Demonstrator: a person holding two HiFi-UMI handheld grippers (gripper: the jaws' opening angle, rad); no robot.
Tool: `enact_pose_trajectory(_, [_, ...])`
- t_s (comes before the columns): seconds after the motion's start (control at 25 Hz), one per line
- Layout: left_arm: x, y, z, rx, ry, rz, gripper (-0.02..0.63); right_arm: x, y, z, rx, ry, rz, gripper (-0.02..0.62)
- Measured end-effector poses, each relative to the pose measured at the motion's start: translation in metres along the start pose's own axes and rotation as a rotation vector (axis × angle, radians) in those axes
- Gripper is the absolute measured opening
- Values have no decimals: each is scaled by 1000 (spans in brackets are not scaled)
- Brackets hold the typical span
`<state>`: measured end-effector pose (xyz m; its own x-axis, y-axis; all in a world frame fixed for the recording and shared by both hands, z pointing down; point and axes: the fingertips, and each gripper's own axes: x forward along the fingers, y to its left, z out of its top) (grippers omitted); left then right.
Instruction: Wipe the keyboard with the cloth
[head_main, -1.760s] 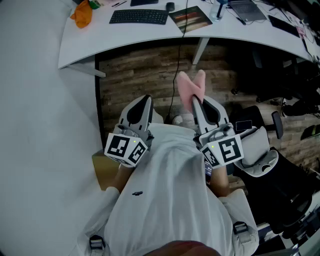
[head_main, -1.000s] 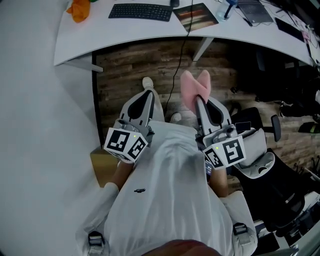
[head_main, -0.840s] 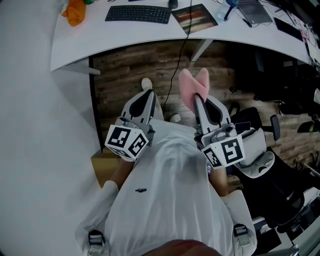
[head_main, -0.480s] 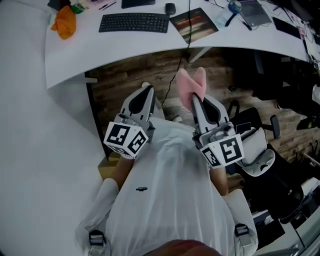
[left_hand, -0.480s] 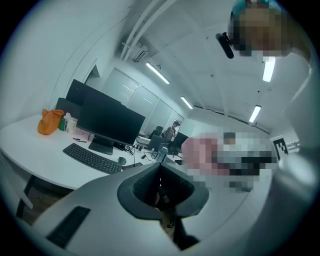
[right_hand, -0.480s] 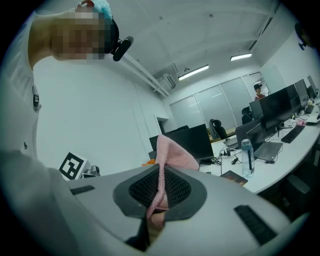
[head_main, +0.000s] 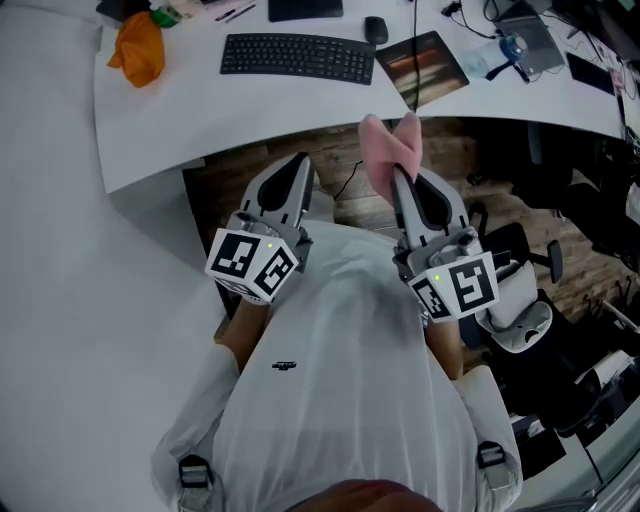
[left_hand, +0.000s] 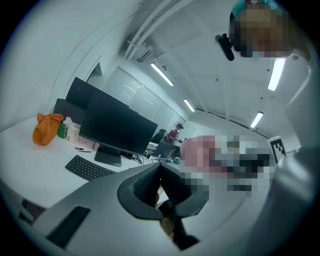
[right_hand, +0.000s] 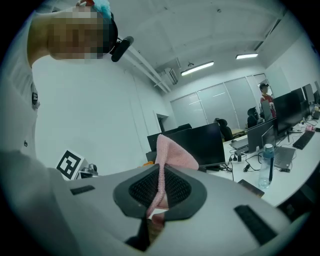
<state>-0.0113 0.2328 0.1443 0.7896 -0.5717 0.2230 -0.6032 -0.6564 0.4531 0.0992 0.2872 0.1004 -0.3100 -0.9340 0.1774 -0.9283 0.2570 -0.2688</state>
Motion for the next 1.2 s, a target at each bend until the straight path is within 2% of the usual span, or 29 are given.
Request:
enact_pose_trajectory(0.24, [4,54,35,14,-17,-19,18,57,8,10,-23,-10,-33,18])
enact_pose_trajectory(0.44, [8,84,46,28,0,-36,18,83,11,8,-52,5,-71,18])
enact_pose_trajectory(0.72, [25,92,45,5,24,-61,18,96,-5,5,-54,31,-117,18])
enact_pose_trajectory(0.92, [42,92,43,30,52,-69,18,104,-22,-1,-57,57,-130,18])
enact_pose_trajectory(1.2, [73,106,40,21,80,-29,18,133,-54,-4,-7,73,-142,18])
